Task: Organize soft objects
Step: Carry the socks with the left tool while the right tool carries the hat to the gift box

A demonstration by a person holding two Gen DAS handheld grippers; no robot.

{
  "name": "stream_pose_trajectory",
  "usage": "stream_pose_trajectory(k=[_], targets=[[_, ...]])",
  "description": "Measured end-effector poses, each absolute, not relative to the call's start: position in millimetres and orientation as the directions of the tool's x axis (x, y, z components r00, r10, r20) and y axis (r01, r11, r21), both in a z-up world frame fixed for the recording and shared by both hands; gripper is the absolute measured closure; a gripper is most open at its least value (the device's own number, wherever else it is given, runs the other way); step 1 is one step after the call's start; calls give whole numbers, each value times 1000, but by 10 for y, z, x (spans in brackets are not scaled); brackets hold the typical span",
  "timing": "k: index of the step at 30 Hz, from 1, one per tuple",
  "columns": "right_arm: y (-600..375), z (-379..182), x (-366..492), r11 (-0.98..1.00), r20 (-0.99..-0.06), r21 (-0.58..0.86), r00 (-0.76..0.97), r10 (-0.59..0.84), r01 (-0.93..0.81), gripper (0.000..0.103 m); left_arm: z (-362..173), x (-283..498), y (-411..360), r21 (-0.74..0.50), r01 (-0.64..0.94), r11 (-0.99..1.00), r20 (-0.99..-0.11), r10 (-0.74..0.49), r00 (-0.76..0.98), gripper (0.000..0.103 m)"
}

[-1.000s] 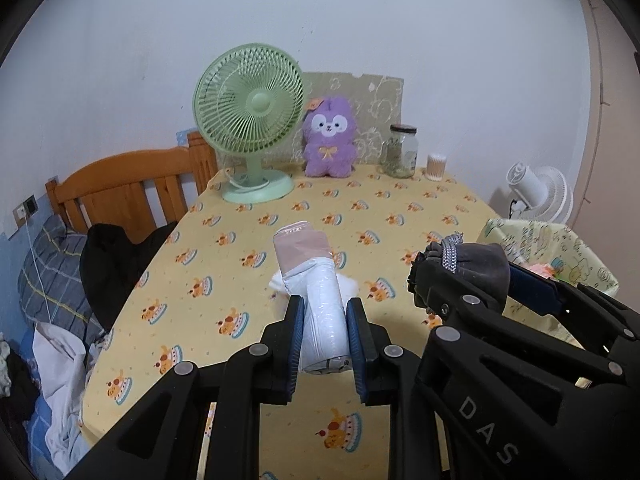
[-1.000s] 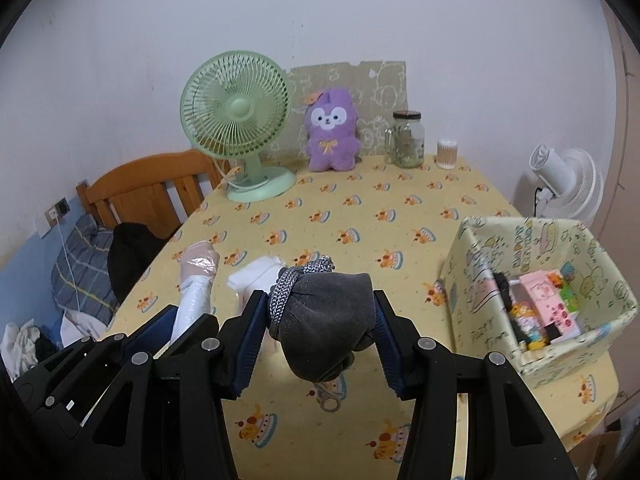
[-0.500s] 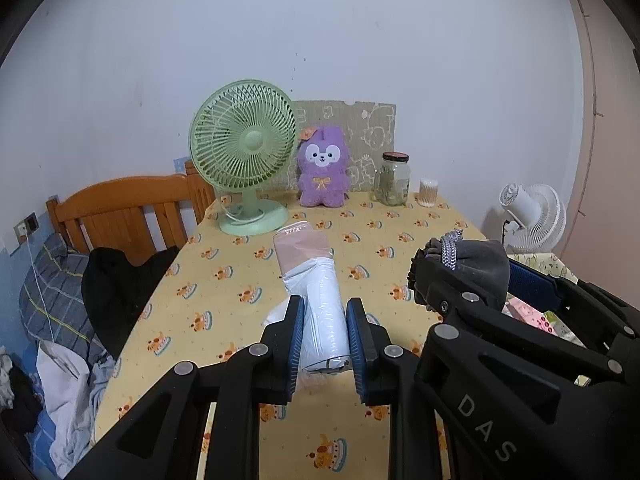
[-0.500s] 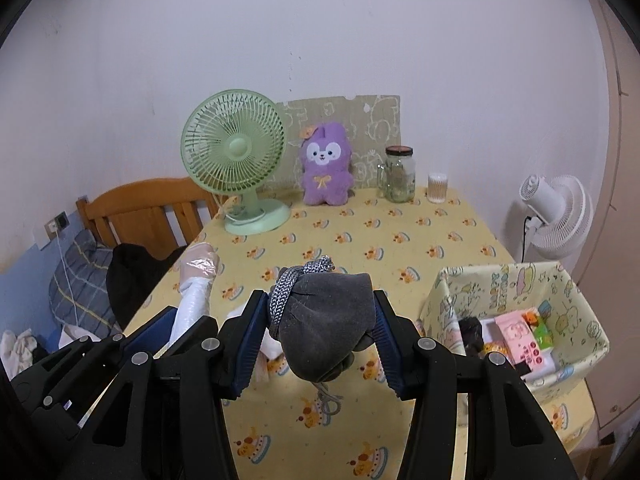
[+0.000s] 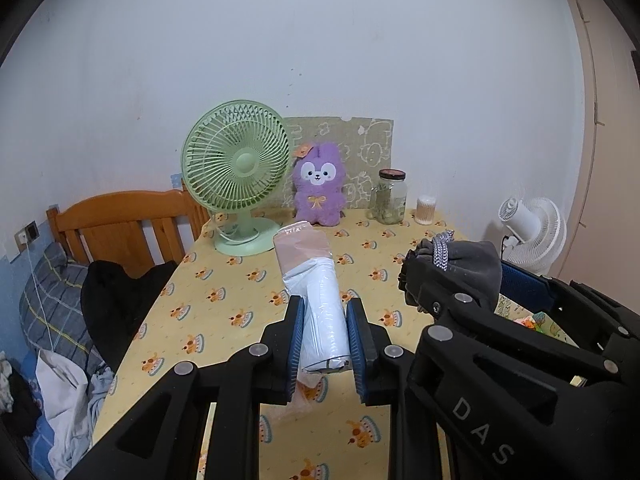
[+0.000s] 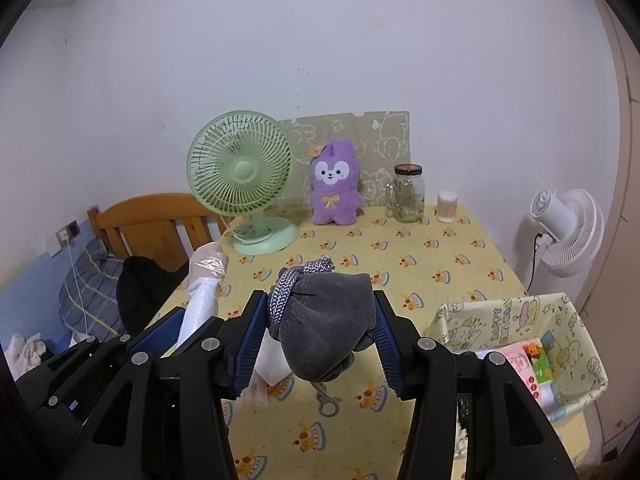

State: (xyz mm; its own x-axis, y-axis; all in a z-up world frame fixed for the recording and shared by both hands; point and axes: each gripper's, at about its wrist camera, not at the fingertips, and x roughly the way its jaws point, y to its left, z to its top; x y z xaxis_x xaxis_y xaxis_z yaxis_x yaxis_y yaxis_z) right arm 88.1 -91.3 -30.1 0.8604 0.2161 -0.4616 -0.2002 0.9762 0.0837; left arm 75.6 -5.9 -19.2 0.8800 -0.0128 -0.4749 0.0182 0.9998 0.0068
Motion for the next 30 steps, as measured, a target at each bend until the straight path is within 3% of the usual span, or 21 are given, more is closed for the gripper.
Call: stream_pose_trajectory(k=[30], targets=[[-1816, -216, 1146, 995, -445, 46, 890, 101, -90, 48, -163, 1166, -978, 17, 140, 990, -486, -114, 866, 82]])
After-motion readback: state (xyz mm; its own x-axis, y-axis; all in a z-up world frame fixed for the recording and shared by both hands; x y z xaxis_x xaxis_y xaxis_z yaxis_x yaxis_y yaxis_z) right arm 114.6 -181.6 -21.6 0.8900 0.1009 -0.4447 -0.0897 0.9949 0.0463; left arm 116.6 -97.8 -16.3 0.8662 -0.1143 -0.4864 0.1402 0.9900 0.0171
